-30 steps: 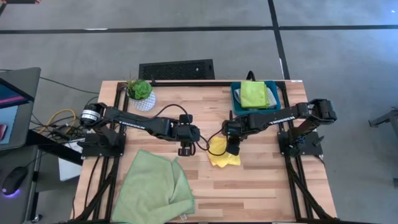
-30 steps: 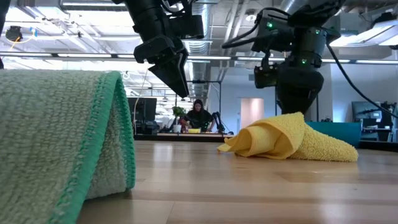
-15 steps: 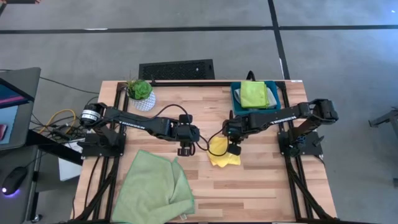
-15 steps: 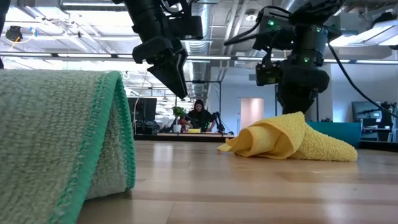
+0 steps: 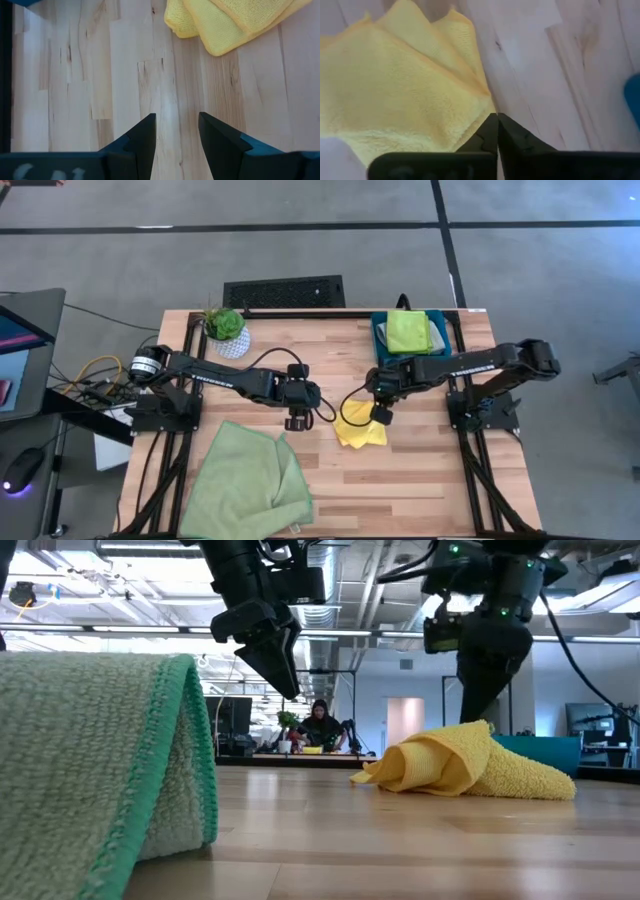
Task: Fold microfiber towels
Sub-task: Put the yellow microfiber towel into the blue bin
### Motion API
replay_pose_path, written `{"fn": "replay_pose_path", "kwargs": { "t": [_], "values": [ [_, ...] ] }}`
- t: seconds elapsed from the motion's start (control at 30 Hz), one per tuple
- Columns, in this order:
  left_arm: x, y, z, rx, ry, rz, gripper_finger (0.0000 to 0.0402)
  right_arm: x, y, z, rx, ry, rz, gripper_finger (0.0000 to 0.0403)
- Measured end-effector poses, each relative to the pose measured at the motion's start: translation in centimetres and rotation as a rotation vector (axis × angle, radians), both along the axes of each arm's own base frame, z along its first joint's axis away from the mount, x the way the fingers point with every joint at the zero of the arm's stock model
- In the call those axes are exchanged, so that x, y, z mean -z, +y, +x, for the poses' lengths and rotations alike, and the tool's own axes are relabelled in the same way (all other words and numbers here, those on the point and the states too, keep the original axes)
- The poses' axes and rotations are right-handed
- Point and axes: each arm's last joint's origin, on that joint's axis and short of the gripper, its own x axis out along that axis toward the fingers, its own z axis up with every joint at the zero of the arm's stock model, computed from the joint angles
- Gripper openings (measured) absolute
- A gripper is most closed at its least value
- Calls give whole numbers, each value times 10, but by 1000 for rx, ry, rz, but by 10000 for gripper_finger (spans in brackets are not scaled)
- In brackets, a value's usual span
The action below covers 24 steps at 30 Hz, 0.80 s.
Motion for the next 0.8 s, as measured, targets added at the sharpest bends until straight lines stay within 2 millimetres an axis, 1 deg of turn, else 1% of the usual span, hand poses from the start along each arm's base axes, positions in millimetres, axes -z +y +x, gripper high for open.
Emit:
{"fn": "replay_pose_path", "kwargs": {
  "t": [0.1, 0.23, 0.43, 0.57, 0.67, 0.8],
  "values": [
    [0, 0, 0, 0, 0, 0, 142, -1, -2, -1, 6, -2, 15, 48],
    [0, 0, 0, -1, 0, 0, 142, 1, -10, 1, 15, -8, 106, 73],
    [0, 0, 0, -1, -1, 0, 142, 19, -21, 7, 23, 55, 272, 122],
    [0, 0, 0, -2, -1, -1, 142, 30, -29, 10, -20, 74, 372, 163],
    [0, 0, 0, -2, -1, -1, 142, 35, -35, 10, -19, 80, 389, 193],
    [0, 0, 0, -6, -3, -3, 142, 38, -45, 9, 13, 90, 347, 221]
  ]
}}
